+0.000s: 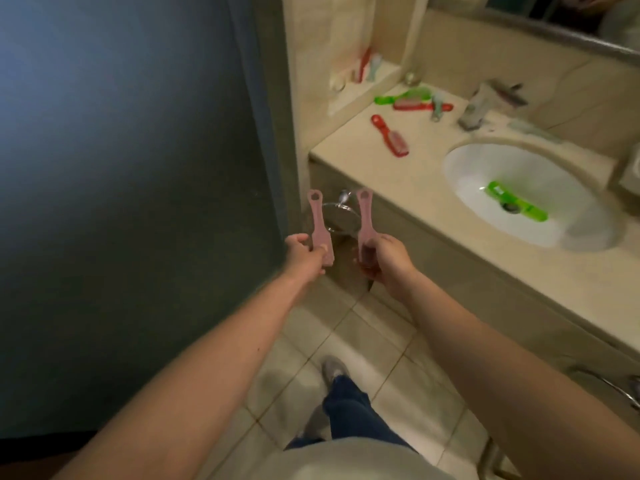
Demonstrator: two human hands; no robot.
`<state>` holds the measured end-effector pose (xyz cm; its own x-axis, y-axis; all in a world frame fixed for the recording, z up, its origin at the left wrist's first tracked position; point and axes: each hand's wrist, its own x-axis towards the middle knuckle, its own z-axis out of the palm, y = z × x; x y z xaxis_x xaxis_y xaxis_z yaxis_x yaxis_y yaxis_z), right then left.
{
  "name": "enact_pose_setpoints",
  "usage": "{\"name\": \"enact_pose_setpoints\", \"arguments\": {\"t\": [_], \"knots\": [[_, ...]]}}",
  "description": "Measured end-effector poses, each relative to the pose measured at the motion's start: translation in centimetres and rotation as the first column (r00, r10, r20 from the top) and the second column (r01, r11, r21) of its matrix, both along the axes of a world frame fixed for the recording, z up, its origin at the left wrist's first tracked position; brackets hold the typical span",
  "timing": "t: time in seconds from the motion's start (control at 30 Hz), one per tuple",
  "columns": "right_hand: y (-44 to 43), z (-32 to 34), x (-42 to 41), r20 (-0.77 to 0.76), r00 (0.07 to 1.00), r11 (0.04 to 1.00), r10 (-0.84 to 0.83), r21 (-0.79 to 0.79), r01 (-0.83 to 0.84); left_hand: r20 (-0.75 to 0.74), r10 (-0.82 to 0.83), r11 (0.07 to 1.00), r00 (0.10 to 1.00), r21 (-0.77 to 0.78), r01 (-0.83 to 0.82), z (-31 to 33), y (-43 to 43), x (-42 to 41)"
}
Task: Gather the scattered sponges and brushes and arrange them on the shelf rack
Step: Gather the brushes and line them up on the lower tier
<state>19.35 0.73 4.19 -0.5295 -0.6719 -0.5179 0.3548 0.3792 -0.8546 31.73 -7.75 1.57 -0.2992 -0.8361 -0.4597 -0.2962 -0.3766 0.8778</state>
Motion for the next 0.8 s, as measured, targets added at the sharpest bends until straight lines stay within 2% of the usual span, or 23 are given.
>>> {"name": "enact_pose_setpoints", "arguments": {"t": [0.17, 0.43, 0.63, 0.8], "knots": [[3.3, 2.7, -3.7, 0.029, 0.982, 0.979, -0.188, -0.072, 0.190, -0.068, -0.228, 0.969, 0.971, -0.111, 0.219, 4.1, 1.7, -4.3], [9.3, 5.3, -10.0, -0.032, 0.924, 0.922, -0.382, -0.077, 0.378, -0.191, -0.376, 0.926, 0.907, -0.066, 0.371, 8.7, 5.8, -11.5], [13.6, 6.5, -14.6, -0.160, 0.865, 0.879, -0.476, -0.072, 0.471, -0.179, -0.490, 0.872, 0.853, -0.083, 0.483, 9.8, 9.3, -17.9], [16.8, 6.6, -20.0, -0.171, 0.817, 0.834, -0.551, -0.092, 0.543, -0.101, -0.577, 0.814, 0.811, -0.159, 0.559, 10.0, 11.7, -24.0]]}}
